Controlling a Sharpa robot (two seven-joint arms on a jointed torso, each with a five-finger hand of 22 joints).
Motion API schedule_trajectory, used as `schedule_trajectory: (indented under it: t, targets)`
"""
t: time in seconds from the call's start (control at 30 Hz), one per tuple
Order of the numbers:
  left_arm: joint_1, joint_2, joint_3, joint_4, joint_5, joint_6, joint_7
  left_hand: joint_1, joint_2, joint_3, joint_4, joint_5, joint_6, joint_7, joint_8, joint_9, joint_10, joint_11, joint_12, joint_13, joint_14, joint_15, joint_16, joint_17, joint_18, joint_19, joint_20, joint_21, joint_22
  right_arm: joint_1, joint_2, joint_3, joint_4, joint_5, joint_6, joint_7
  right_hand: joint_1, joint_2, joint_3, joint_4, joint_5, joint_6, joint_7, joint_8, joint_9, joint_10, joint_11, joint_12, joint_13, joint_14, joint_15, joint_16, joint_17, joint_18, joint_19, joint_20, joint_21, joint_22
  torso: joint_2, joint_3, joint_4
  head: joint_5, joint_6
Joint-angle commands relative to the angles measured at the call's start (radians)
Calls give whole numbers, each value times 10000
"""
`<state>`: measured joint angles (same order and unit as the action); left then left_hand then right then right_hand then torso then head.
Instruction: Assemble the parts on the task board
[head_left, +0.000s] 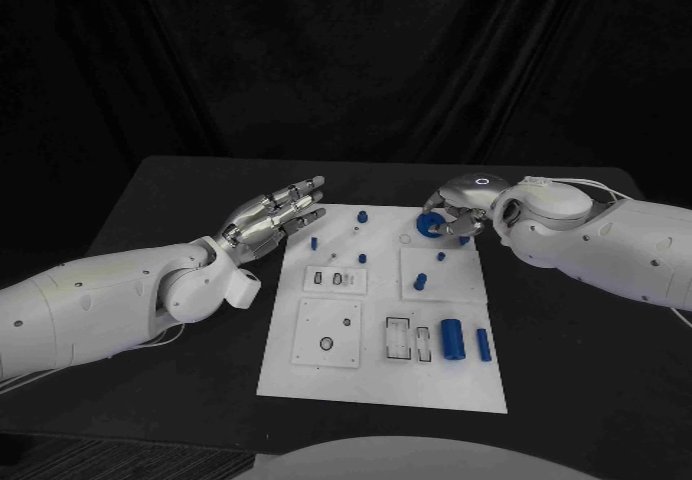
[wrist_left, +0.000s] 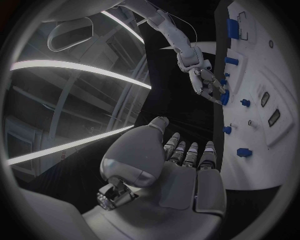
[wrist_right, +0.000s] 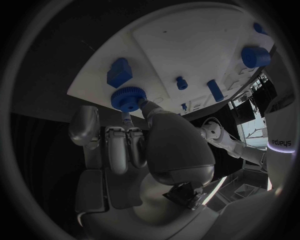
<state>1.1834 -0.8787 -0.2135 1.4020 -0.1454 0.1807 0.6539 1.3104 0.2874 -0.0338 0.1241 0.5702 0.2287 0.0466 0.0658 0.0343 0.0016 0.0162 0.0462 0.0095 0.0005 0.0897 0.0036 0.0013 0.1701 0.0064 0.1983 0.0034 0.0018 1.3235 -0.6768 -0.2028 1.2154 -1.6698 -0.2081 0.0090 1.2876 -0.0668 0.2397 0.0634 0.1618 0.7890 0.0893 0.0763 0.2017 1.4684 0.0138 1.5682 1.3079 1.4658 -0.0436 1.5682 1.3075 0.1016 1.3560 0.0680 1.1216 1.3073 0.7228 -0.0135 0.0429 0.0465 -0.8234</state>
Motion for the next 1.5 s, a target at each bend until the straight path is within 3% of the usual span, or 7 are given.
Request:
schedule_trajectory:
  t: [0.03, 0.47, 0.6, 0.87, 1.27, 1.5]
  targets:
    - [-15, 23, 9, 9, 7, 159, 66, 5, 14, 56, 15, 69, 16, -20, 37, 2, -4, 24, 12, 9, -5, 83, -36, -13, 86, -13, 72, 6, 14, -83, -24, -44, 8, -109, 19, -80, 19, -107, -68, 2, -45, -73, -5, -57, -17, 1024, -78, 26, 2629, 1050, -53, 26, 2633, -67, 15, -21, -52, 1174, -2, 3, 3, -7, 2]
    - [-22, 11, 9, 5, 7, 174, 51, 7, 12, 87, 0, 72, 26, -19, 41, 4, -5, 20, 9, 8, -5, 91, -36, -13, 83, -11, 77, 6, 15, -83, -150, -44, 85, -109, -400, -83, -82, -139, -209, 109, -67, -61, 72, 5, -41, 1024, -49, 26, 2629, 1050, -54, 26, 2633, -76, 42, -46, -56, 1194, -2, -3, 4, 4, 32]
    - [-24, 16, 9, -3, 7, 172, 55, 7, 12, 87, 0, 72, 26, -19, 41, 4, -5, 20, 9, 8, -5, 91, -36, -13, 83, -11, 77, 6, 15, -80, -243, -44, 153, -109, -528, -103, -209, -156, -388, 278, -393, -42, 89, 67, -71, 1024, -28, 26, 2629, 1050, -34, 26, 2633, -80, 73, -35, -76, 1215, -9, -10, 2, 1, 83]
    - [-25, 23, 9, -7, 7, 171, 59, 9, 10, 105, -10, 75, 24, -19, 40, 4, -5, 20, 8, 8, -5, 97, -36, -13, 81, -9, 80, 8, 16, -78, -331, -44, 216, -109, -681, -132, -222, -155, -449, 336, -506, -82, 36, 69, -96, 1024, -50, 26, 2629, 1050, -42, 26, 2633, -79, 82, -35, -88, 1224, -6, -4, 1, 5, 126]
    - [-27, 31, 9, -22, 7, 194, 42, 10, 10, 119, -18, 78, 40, -15, 45, 7, -5, 21, 11, 9, -5, 100, -36, -13, 80, -9, 83, 8, 16, -77, -396, -44, 233, -109, -581, -228, -78, -17, -456, 377, -187, 159, 15, 250, -81, 1024, -86, 26, 2629, 1048, -80, 23, 2630, -59, 66, -68, -215, 1221, 6, 0, 3, 3, 141]
    - [-31, 53, 9, -37, 7, 222, 28, 11, 10, 140, -28, 82, 45, -8, 48, 8, -5, 23, 7, 8, -5, 104, -36, -13, 79, -9, 86, 8, 16, -77, -391, -44, 197, -109, -571, -249, 16, 30, -536, 412, -121, -427, -124, -45, -325, 1024, -190, 26, 2629, 982, -157, -112, 2493, -27, 23, -129, -438, 1200, 5, 3, 10, 1, 140]
